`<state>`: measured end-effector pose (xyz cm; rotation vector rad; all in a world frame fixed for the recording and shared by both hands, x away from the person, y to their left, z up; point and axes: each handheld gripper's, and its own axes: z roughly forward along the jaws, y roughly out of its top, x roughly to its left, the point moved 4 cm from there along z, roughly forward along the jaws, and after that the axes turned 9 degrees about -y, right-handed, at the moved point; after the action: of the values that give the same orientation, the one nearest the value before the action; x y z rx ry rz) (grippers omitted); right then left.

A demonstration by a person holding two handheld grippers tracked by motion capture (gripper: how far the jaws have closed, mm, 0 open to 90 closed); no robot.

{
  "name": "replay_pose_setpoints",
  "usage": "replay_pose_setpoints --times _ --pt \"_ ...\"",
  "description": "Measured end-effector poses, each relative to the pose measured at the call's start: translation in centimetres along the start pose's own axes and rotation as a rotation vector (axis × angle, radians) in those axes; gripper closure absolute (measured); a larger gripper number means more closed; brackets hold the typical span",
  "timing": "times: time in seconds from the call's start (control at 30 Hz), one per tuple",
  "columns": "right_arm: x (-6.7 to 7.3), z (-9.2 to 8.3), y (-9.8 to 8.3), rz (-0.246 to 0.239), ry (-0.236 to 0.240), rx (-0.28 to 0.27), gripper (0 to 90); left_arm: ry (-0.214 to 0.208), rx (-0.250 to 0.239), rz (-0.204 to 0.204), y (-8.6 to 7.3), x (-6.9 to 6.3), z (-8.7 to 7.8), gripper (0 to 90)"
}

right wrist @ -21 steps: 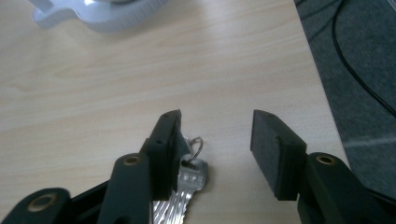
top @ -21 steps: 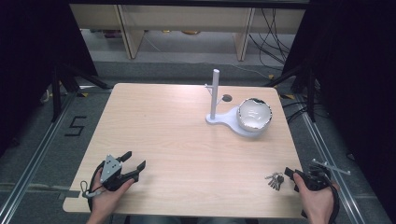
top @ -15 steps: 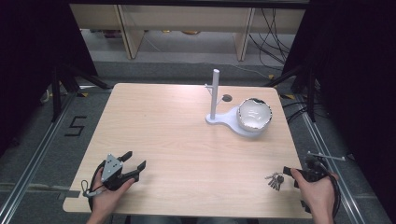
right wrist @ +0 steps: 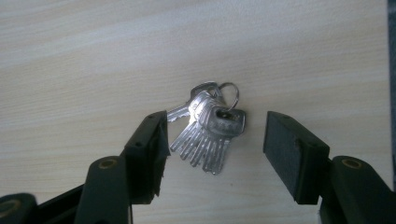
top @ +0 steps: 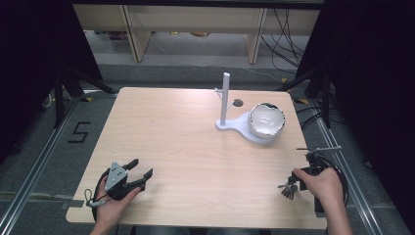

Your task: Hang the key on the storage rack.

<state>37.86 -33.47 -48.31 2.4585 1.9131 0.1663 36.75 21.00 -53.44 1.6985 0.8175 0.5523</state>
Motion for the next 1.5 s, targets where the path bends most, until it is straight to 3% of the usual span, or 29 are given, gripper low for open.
replay_pose_setpoints --times 0.03,0.07,0.17,0.2,0.23,0.3,0.33,0.37,0.47,0.53,0.7,0.73,0.77,0.83,0.93,1.0,1.07,1.1,1.17,1.2,1.23,1.27,1.3,1.33,1.37,1.4,1.43,1.47,1.5 --pt "0.0 0.0 0.0 -0.015 -0.016 0.043 41.7 0.002 0.006 0.0 0.0 0.0 0.0 31.6" --pt "0.4 0.1 0.1 0.044 -0.008 0.07 41.9 0.004 0.012 0.0 0.0 0.0 -0.1 31.5" --pt "0.9 0.7 0.3 0.068 -0.023 0.092 41.8 -0.001 -0.001 0.001 0.0 0.0 0.0 31.5" --pt "0.9 0.7 0.3 0.068 -0.023 0.092 41.8 -0.001 -0.001 0.001 0.0 0.0 0.0 31.5" --pt "0.8 1.4 0.5 0.035 -0.067 0.044 42.0 -0.002 -0.003 0.002 0.0 -0.1 0.0 31.5" --pt "0.9 1.8 0.4 0.046 -0.069 0.103 40.8 0.001 0.01 0.005 0.0 -0.1 -0.2 31.4" --pt "1.3 2.0 0.4 0.11 -0.077 0.11 40.9 -0.005 0.0 0.005 0.0 -0.1 -0.1 31.5" --pt "0.9 2.2 0.4 0.062 -0.092 0.106 40.6 -0.004 0.002 0.006 0.0 -0.1 -0.1 31.5" --pt "1.7 2.3 0.6 0.156 -0.071 0.113 40.1 -0.004 0.003 0.008 0.0 -0.2 0.0 31.5" --pt "1.4 2.4 0.8 0.115 -0.098 0.093 40.1 -0.004 0.002 0.007 0.0 -0.2 0.0 31.5" --pt "1.7 2.6 1.2 0.133 -0.111 0.083 39.0 -0.006 0.002 0.008 0.0 -0.2 0.0 31.5" --pt "1.2 2.9 1.1 0.062 -0.129 0.057 39.1 -0.007 0.002 0.008 0.0 -0.2 0.0 31.4" --pt "1.2 2.9 1.1 0.062 -0.129 0.057 39.1 -0.007 0.002 0.008 0.0 -0.2 0.0 31.5" --pt "1.3 3.1 1.1 0.074 -0.144 0.108 39.3 -0.006 0.004 0.008 0.0 -0.2 -0.1 31.4" --pt "1.6 3.1 1.2 0.122 -0.139 0.123 39.7 -0.007 0.004 0.008 0.0 -0.2 0.0 31.5" --pt "1.7 3.1 1.3 0.139 -0.125 0.12 39.6 -0.008 0.005 0.012 0.0 -0.2 0.0 31.5" --pt "1.3 3.1 1.7 0.137 -0.164 0.064 40.1 -0.005 0.017 0.013 0.0 -0.3 -0.1 31.5" --pt "1.6 3.0 1.7 0.185 -0.158 0.084 40.1 -0.007 0.01 0.013 0.0 -0.3 -0.1 31.5" --pt "1.7 3.1 1.8 0.205 -0.173 0.095 40.0 -0.01 0.006 0.012 0.0 -0.3 0.0 31.5" --pt "1.7 3.2 1.8 0.208 -0.169 0.098 40.0 -0.011 0.005 0.012 0.0 -0.3 0.0 31.5" --pt "1.2 3.5 1.8 0.147 -0.177 0.071 40.1 -0.011 0.005 0.012 0.0 -0.2 0.0 31.4" --pt "1.8 3.4 1.8 0.208 -0.173 0.097 40.1 -0.012 0.005 0.011 0.0 -0.3 0.0 31.5" --pt "1.3 3.6 1.8 0.146 -0.19 0.064 40.5 -0.012 0.004 0.011 0.0 -0.3 0.0 31.4" --pt "1.3 3.6 1.8 0.146 -0.19 0.064 40.5 -0.012 0.004 0.011 0.0 -0.3 0.0 31.4" --pt "2.2 3.5 1.8 0.23 -0.18 0.097 41.4 -0.012 0.004 0.011 0.0 -0.3 0.0 31.4" --pt "1.6 3.6 1.8 0.144 -0.2 0.07 41.7 -0.012 0.004 0.011 0.0 -0.3 0.0 31.4" --pt "1.7 3.6 1.7 0.136 -0.205 0.075 42.3 -0.012 0.004 0.012 0.0 -0.3 0.0 31.4" --pt "2.5 3.5 1.6 0.224 -0.194 0.102 44.0 -0.013 0.004 0.011 0.0 -0.3 0.0 31.4" --pt "2.4 3.4 1.5 0.214 -0.205 0.106 45.6 -0.013 0.003 0.01 0.0 -0.3 0.0 31.4"
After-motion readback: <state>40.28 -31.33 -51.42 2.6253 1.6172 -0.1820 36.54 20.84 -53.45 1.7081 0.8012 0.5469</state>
